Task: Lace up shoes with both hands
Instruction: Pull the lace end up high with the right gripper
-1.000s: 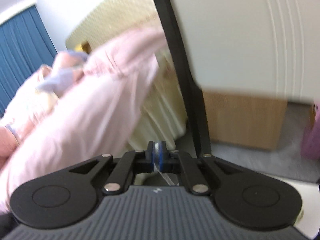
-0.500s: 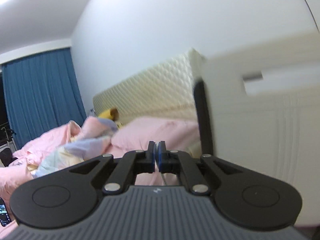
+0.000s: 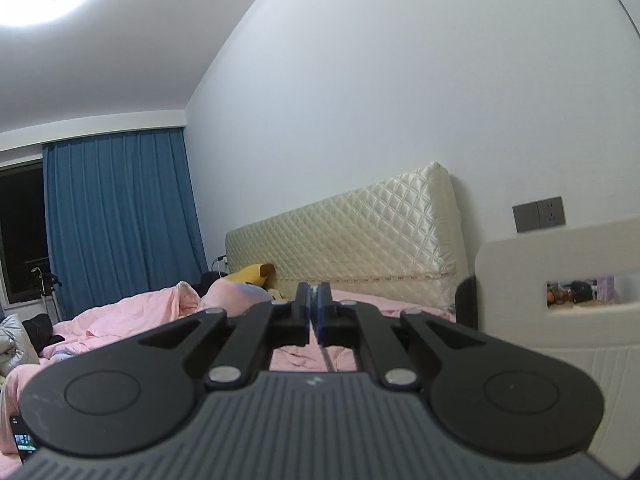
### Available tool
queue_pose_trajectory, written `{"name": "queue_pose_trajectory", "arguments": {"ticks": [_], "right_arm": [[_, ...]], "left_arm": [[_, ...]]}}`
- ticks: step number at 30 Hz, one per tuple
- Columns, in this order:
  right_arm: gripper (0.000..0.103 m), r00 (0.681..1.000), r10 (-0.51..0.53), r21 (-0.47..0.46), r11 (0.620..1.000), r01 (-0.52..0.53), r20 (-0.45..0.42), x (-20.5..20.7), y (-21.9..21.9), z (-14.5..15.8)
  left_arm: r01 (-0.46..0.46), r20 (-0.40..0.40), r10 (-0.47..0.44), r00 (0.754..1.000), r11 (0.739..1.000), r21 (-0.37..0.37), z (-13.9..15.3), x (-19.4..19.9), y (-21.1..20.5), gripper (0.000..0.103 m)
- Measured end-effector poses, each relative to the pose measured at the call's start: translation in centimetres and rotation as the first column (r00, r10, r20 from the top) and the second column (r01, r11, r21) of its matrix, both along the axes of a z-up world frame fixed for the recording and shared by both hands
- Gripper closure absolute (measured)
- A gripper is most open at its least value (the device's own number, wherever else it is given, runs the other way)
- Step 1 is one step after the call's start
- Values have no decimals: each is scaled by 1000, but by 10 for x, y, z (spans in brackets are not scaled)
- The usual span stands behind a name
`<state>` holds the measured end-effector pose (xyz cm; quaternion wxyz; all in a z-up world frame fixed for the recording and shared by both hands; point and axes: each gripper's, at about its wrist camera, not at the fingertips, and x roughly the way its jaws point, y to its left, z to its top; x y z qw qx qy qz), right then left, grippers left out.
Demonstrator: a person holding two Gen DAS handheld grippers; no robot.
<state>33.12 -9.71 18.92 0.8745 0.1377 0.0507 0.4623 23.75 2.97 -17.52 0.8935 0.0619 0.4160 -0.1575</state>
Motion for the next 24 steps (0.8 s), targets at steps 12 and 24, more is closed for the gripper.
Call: {"name": "queue_pose_trajectory", "arguments": {"ticks": [12, 24], "right_arm": [[101, 999, -52, 26, 998, 52, -5, 1, -21, 13], [100, 973, -223, -164, 963, 211, -58, 11, -73, -112]], "left_arm": [[-10, -15, 10, 1000, 1000, -14, -2, 4, -6, 90], [-8, 14, 9, 1000, 1000, -24, 5, -2, 2, 85]]}}
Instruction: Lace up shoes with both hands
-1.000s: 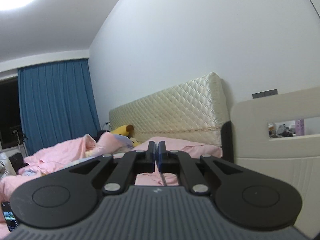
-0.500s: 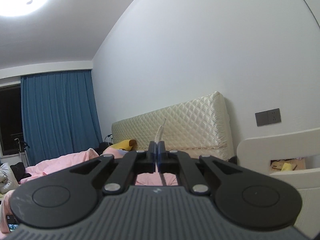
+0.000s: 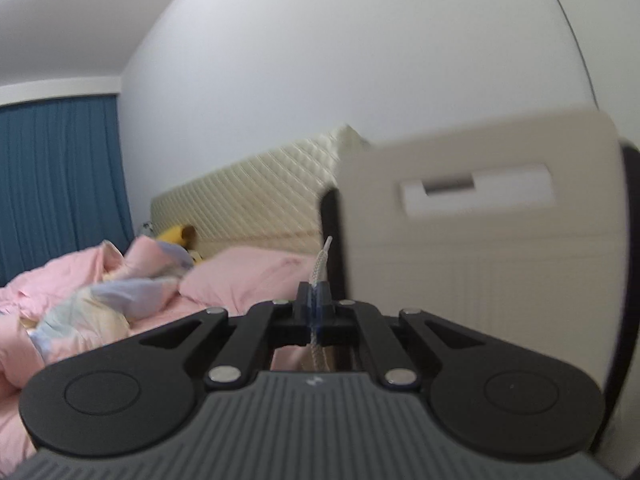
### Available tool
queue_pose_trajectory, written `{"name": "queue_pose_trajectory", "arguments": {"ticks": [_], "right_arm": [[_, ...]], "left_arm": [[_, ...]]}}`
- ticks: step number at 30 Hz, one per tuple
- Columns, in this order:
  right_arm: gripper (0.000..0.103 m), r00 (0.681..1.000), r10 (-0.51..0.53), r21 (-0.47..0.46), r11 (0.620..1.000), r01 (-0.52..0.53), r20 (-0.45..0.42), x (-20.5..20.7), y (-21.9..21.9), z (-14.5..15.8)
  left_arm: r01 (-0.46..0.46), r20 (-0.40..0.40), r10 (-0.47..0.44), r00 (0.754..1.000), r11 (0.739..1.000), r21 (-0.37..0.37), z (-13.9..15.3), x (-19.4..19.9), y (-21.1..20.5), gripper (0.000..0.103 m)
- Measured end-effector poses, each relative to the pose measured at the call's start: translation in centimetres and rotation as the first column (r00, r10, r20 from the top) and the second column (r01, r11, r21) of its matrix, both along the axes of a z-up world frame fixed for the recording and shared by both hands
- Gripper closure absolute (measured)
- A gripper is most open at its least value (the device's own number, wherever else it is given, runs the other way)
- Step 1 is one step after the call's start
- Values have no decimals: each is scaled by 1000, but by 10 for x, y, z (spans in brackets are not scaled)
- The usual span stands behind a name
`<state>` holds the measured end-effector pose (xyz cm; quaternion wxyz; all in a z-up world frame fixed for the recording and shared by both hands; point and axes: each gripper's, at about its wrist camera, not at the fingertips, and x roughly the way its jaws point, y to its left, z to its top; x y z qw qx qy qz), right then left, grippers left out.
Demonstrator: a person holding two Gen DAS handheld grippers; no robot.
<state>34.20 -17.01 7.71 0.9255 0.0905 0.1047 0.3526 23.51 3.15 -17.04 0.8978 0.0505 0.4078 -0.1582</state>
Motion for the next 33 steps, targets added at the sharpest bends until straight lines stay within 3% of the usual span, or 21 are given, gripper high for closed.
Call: {"name": "queue_pose_trajectory", "arguments": {"ticks": [3, 7, 9, 14, 16, 22, 24, 27, 30, 33], "right_arm": [[100, 998, -34, -61, 998, 31, -46, 0, -14, -41], [100, 992, -102, -168, 982, 89, -73, 0, -33, -93], [100, 985, -151, -192, 972, 132, -89, 4, -44, -113], [100, 947, -294, -235, 937, 258, -133, 15, -73, -146], [99, 962, -255, -248, 942, 225, -95, 11, -72, -145], [98, 986, -88, -315, 948, 40, -142, 0, -37, -159], [98, 987, -19, -315, 949, -31, -157, -5, -24, -162], [98, 984, 89, -349, 927, -138, -153, -19, 2, -168], [98, 973, 171, -386, 896, -219, -155, -30, 26, -172], [98, 959, 238, -394, 876, -280, -153, -39, 43, -173]], "left_arm": [[-16, 12, 16, 1000, 1000, -6, 4, -3, 5, 72], [12, 62, -12, 998, 1000, -7, 11, -15, 6, 64], [42, 85, -40, 996, 999, -14, 16, -23, 8, 53], [115, 136, -106, 985, 991, -60, 27, -43, 15, 50], [132, 149, -112, 982, 983, -129, 33, -45, 23, 49], [109, 121, -72, 990, 936, -334, 36, -27, 59, 49], [73, 97, -31, 995, 880, -470, 35, -17, 79, 50], [20, 57, 27, 998, 731, -682, 31, -6, 109, 50], [-57, -9, 82, 997, 607, -793, 21, 3, 129, 50], [-124, -71, 122, 990, 520, -845, 11, 7, 141, 51]]}}
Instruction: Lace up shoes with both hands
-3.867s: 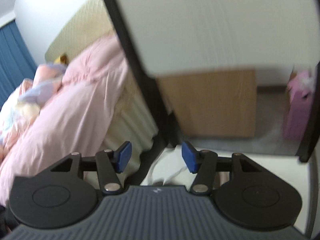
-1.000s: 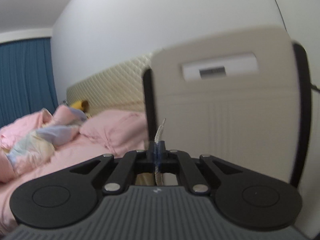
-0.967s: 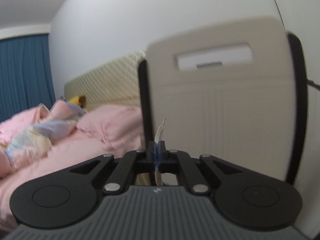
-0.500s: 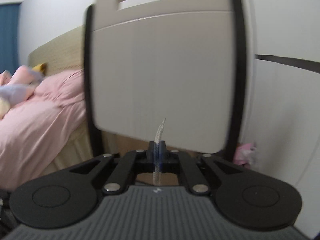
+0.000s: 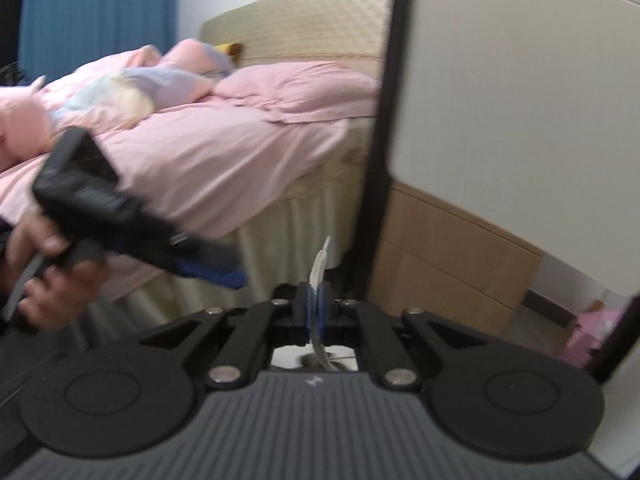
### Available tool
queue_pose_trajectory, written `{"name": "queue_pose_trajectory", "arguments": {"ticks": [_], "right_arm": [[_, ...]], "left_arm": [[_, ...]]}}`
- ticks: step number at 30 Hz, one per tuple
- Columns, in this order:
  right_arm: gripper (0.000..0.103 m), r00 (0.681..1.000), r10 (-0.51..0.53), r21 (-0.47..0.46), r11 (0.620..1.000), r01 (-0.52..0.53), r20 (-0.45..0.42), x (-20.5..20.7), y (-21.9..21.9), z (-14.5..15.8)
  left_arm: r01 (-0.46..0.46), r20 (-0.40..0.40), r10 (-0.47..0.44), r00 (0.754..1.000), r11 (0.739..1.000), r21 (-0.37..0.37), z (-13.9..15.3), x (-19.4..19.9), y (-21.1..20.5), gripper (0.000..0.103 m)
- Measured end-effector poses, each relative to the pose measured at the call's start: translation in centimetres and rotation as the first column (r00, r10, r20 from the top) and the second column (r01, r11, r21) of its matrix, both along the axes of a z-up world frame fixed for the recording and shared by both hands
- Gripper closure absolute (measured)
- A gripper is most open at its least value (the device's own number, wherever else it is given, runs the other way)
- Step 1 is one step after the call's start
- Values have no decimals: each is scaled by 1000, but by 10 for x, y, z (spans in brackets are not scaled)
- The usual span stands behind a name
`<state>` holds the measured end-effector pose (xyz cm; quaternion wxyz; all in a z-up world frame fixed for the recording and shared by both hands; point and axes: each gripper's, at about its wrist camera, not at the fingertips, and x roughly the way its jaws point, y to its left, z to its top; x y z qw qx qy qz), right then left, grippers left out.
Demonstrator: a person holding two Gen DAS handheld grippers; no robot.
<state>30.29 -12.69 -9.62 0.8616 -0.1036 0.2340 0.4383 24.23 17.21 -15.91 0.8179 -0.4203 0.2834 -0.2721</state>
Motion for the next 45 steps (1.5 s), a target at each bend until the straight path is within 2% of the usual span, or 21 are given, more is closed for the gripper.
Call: {"name": "queue_pose_trajectory", "arguments": {"ticks": [3, 6, 8, 10, 13, 15, 17, 23, 25, 26, 30, 34, 37, 39, 41, 45], "right_arm": [[98, 998, 57, -5, 998, -57, 12, -9, 11, 0], [98, 996, 90, -12, 996, -90, 4, -14, 17, 0], [98, 994, 109, -19, 994, -109, 3, -19, 14, -3], [98, 992, 126, -20, 992, -126, 1, -21, 15, -4], [98, 990, 144, -25, 989, -144, -5, -26, 17, -6], [98, 989, 149, -26, 988, -149, -8, -27, 17, -6], [98, 988, 155, -25, 988, -155, -11, -28, 18, -7], [95, 987, 156, -37, 987, -157, -23, -28, 21, -8], [82, 989, 145, -29, 989, -146, -35, -26, 20, -8], [69, 991, 132, -26, 991, -133, -36, -24, 19, -7], [66, 993, 100, 46, 994, -98, -59, -18, 13, -3], [68, 992, 76, 85, 994, -67, -103, -13, 18, -7], [78, 990, 64, 83, 995, -55, -122, -10, 26, -12], [90, 990, 57, 79, 996, -47, -129, -8, 31, -14], [95, 990, 50, 76, 996, -40, -135, -5, 35, -16], [99, 989, 26, 86, 996, -14, -143, -3, 34, -16]], "left_arm": [[-24, -32, 21, 999, 995, -97, -7, 3, 10, 51], [-33, -45, 27, 999, 988, -150, -9, 6, 13, 52], [-47, -60, 38, 997, 988, -147, -11, 7, 13, 62], [-55, -81, 41, 996, 982, -179, -13, 9, 15, 64], [-66, -106, 45, 993, 976, -207, -18, 11, 18, 75], [-67, -117, 42, 992, 973, -222, -22, 9, 21, 95], [-66, -125, 39, 991, 972, -227, -24, 8, 22, 100], [-99, -125, 73, 989, 971, -220, -25, 5, 27, 100], [-95, -111, 73, 991, 974, -205, -22, 5, 27, 100], [-91, -106, 70, 992, 975, -205, -22, 5, 26, 100], [-79, -99, 61, 993, 978, -191, -21, 5, 24, 100], [-49, -88, 34, 996, 983, -179, -19, 6, 17, 100], [-37, -89, 22, 996, 984, -172, -20, 6, 14, 100], [-37, -88, 22, 996, 985, -170, -20, 6, 15, 100], [-45, -92, 29, 995, 984, -173, -20, 5, 17, 100], [-51, -87, 36, 996, 982, -179, -20, 4, 21, 100]]}}
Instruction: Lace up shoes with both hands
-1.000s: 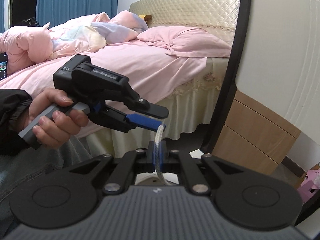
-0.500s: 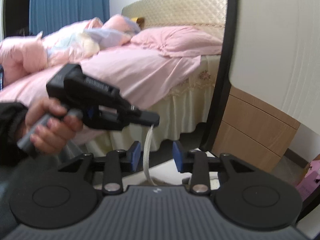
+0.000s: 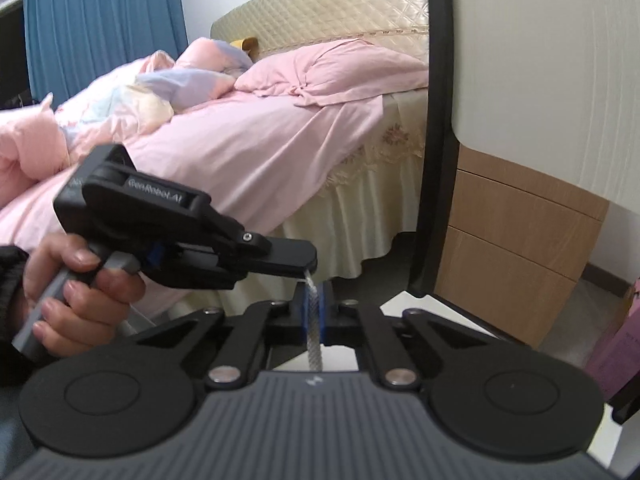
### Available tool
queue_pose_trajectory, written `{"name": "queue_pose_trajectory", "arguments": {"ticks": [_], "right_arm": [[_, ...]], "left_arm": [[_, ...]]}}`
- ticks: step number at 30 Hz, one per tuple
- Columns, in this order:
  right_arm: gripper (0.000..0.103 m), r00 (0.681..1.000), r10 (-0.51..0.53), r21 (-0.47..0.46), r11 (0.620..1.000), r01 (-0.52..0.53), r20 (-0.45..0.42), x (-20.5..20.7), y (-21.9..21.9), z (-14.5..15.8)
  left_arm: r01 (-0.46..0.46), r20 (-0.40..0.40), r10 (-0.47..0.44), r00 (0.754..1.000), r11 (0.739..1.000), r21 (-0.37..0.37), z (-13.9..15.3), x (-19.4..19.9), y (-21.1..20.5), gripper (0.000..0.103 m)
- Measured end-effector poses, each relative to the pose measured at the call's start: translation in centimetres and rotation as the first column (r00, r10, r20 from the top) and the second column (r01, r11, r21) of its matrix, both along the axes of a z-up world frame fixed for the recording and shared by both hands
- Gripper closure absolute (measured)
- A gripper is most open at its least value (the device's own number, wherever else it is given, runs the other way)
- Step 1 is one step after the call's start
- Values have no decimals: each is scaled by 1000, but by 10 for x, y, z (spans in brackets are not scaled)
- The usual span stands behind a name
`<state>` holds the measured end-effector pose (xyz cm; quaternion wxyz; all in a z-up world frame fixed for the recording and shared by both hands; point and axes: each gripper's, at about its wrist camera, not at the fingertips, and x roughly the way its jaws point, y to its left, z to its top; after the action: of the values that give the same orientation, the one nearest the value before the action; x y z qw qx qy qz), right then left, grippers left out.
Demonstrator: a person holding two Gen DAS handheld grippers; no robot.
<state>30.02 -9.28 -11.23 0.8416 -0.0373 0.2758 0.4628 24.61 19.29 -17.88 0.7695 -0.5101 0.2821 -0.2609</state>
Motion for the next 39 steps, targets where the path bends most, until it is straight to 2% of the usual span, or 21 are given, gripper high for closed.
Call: {"name": "queue_pose_trajectory", "arguments": {"ticks": [8, 11, 13, 15, 18, 22, 24, 25, 27, 34, 36, 39], "right_arm": [[99, 1000, -15, 41, 999, 16, -23, 2, -7, 4], [99, 999, -47, 25, 999, 47, -20, 5, -12, 5], [99, 994, -90, 14, 996, 91, -54, 12, -20, 3], [99, 988, -123, -16, 992, 122, -94, 18, -24, -3], [99, 977, -154, -55, 988, 147, -150, 25, -29, -10], [99, 967, -165, -84, 985, 151, -194, 28, -30, -17], [99, 963, -173, -100, 983, 155, -206, 28, -30, -20], [99, 961, -180, -108, 981, 160, -209, 27, -31, -20], [99, 956, -197, -115, 978, 175, -219, 29, -32, -21], [99, 945, -232, -122, 970, 208, -233, 38, -44, -26], [99, 941, -242, -118, 969, 219, -236, 40, -46, -27], [99, 938, -268, -116, 962, 247, -221, 41, -49, -26]], "left_arm": [[13, 13, -13, 1000, 1000, 16, 4, -1, 0, 100], [2, 17, -4, 1000, 996, 90, 10, -2, -1, 99], [4, 27, -10, 1000, 981, 193, 16, -3, -8, 99], [23, 34, -35, 999, 946, 324, 22, -3, -20, 99], [66, 27, -93, 995, 858, 509, 24, -1, -46, 98], [119, 6, -157, 988, 773, 624, 20, 5, -73, 98], [122, 17, -175, 984, 752, 648, 20, 5, -79, 96], [123, 20, -179, 984, 746, 654, 20, 5, -81, 92], [124, 19, -183, 983, 736, 666, 20, 6, -83, 67], [115, 50, -214, 975, 690, 715, 30, -1, -94, 65], [103, 70, -232, 970, 657, 747, 35, -7, -99, 58], [107, 72, -258, 964, 616, 781, 36, -13, -105, 57]]}}
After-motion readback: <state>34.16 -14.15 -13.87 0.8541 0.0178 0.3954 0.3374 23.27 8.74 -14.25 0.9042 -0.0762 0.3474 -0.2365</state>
